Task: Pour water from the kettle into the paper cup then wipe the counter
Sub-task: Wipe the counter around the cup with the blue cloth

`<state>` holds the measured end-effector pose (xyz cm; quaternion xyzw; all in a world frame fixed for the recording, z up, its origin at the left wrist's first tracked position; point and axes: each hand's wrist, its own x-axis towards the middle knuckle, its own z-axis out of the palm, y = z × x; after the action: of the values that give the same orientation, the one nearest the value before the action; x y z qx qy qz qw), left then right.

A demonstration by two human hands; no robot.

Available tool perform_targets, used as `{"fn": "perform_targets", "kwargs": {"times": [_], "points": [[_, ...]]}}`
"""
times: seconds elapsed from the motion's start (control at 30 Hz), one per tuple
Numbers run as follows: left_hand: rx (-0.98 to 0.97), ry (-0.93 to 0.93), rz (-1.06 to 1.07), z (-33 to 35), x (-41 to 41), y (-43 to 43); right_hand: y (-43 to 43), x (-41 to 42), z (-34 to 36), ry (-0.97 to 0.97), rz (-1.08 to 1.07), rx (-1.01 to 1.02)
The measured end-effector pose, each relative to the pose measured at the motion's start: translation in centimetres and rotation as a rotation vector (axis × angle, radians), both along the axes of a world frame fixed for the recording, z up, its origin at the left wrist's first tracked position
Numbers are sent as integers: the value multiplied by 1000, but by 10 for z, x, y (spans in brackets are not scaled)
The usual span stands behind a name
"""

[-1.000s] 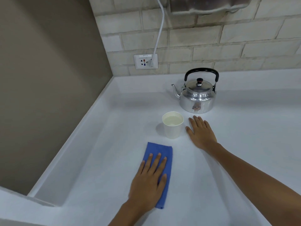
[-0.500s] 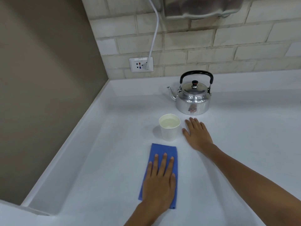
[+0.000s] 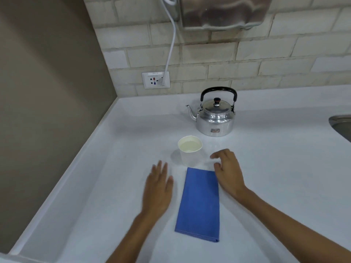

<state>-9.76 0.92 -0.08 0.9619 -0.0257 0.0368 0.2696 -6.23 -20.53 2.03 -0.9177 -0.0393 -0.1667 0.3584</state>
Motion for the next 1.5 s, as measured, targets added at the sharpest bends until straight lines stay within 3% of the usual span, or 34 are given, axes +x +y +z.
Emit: {"fn": "perform_targets", "kwargs": {"times": [0.1,0.23,0.47,0.67,0.87,1.1,1.37,1.5], "points": [[143,105,51,-8,22,21,27,-39,-2,97,130,-93],[265,46,92,-22,28,24,68,-68,-23,251,131,-284],[269,2,76,-29,29,28,64,-84,-30,184,70,-501],[277,-31,86,-33,30,29,-4,-76,-35,213,123,-478],[314,-32,89,-35,31,26,-4,-20,-29,253,-48,-495],[319,-23,79,-31,30,28,-11,-51,-49,150,113,-430],[314,-7,98,-29,30,23,-52,36,-31,286,-70,-467],[313,-23,83,-31,30,24,-31,43,-38,248,142,-525]]}}
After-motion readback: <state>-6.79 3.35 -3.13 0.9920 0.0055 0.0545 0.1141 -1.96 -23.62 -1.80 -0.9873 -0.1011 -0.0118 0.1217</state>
